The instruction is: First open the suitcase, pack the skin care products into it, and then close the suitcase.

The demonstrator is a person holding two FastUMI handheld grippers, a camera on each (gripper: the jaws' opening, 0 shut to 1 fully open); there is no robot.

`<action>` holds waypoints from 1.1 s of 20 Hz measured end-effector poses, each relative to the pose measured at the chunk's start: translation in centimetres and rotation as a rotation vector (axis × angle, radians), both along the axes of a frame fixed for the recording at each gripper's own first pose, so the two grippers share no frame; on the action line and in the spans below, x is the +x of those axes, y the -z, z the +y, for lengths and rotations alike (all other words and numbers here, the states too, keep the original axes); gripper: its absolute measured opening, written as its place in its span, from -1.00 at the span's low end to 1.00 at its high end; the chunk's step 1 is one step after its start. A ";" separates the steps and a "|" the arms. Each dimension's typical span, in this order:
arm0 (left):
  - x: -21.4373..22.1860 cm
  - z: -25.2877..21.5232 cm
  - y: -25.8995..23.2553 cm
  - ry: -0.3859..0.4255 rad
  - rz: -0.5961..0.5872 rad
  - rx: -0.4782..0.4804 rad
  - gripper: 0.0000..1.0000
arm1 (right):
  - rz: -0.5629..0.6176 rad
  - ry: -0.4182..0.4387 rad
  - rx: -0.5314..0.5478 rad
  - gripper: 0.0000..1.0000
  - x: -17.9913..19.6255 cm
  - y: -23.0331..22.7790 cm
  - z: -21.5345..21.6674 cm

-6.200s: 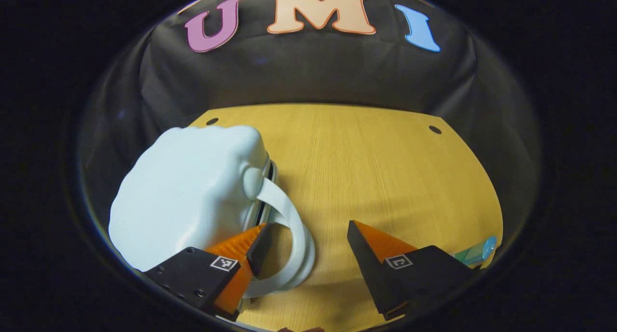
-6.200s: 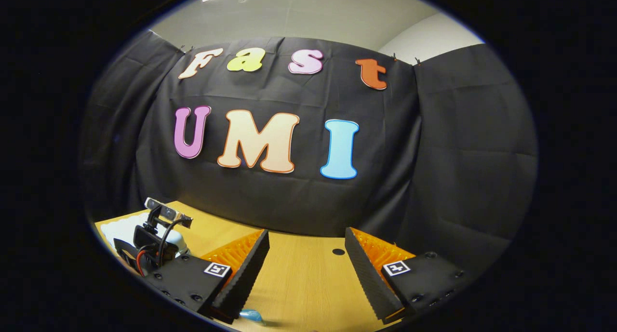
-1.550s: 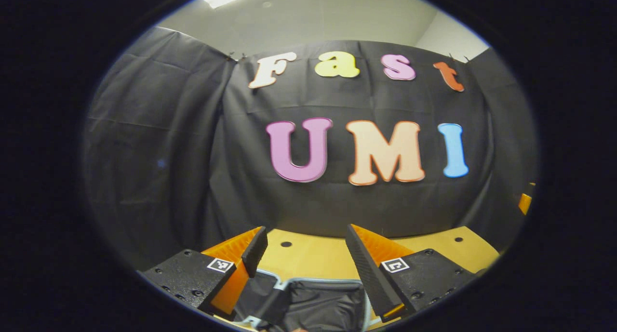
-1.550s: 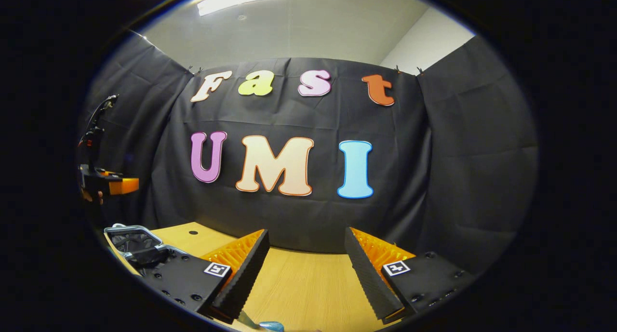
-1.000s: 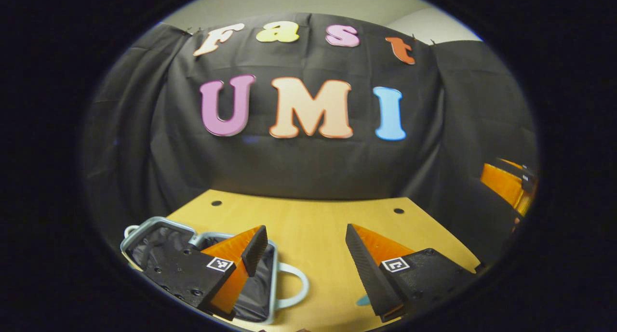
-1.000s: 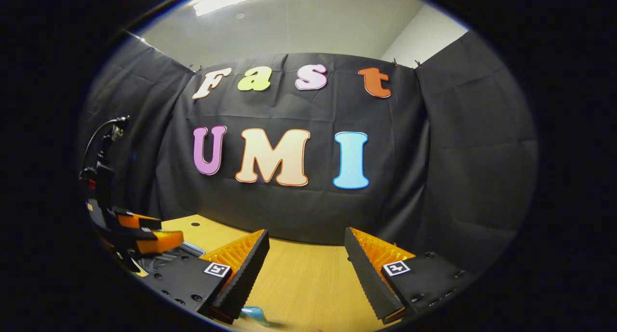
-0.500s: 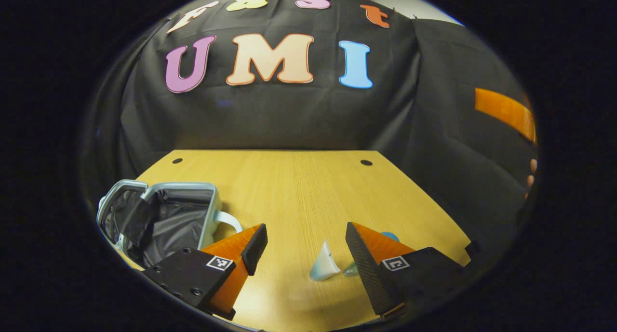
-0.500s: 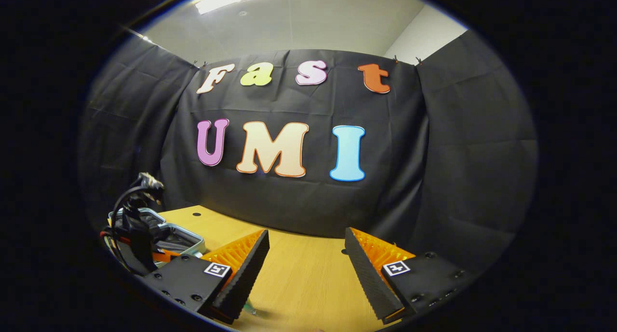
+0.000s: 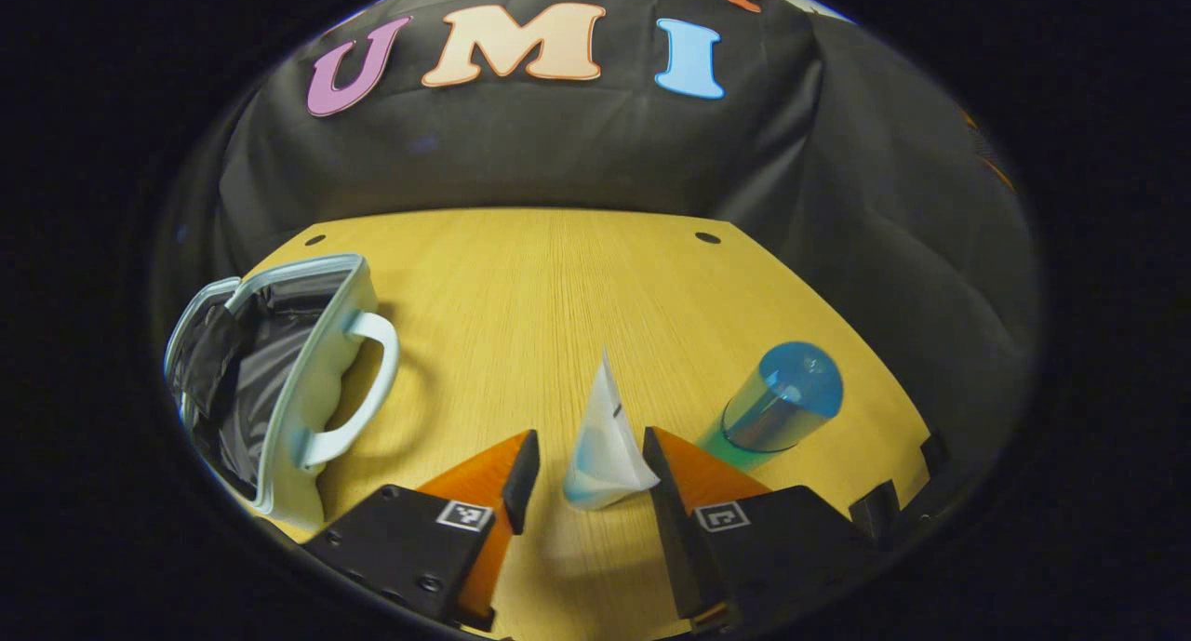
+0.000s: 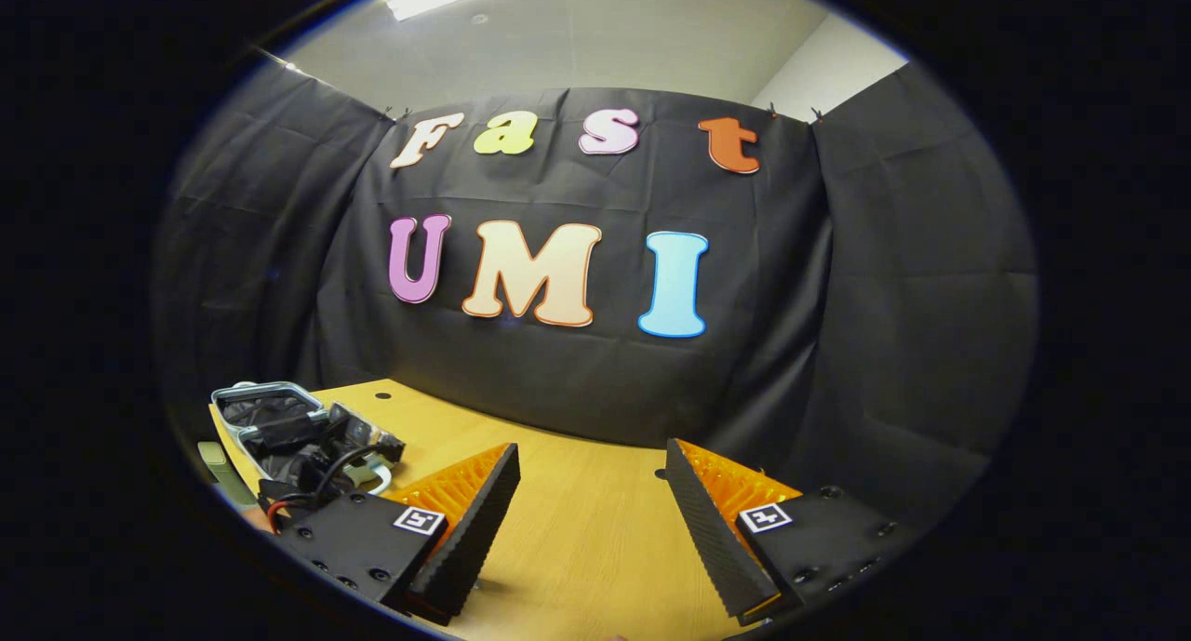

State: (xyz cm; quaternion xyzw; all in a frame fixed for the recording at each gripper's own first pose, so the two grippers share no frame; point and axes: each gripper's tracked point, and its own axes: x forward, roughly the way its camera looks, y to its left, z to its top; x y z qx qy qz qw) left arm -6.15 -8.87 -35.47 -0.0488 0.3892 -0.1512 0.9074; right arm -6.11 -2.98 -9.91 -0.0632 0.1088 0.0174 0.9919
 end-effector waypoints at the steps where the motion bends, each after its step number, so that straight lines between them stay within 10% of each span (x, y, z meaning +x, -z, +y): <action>1: 0.0 0.2 0.1 -0.005 0.003 0.009 0.02 | 0.005 -0.013 0.003 0.97 -0.2 0.4 0.4; 3: 0.2 0.0 -0.3 0.002 -0.001 -0.020 -0.49 | 0.016 -0.058 0.028 0.97 -0.3 1.5 1.9; 5: 0.5 0.5 -1.7 0.006 -0.015 -0.032 -0.55 | 0.041 -0.082 0.040 1.00 0.1 3.0 3.0; 22: 1.4 17.9 -13.6 -0.200 -0.106 0.083 -0.56 | 0.427 -0.200 0.011 0.76 -2.8 23.4 11.5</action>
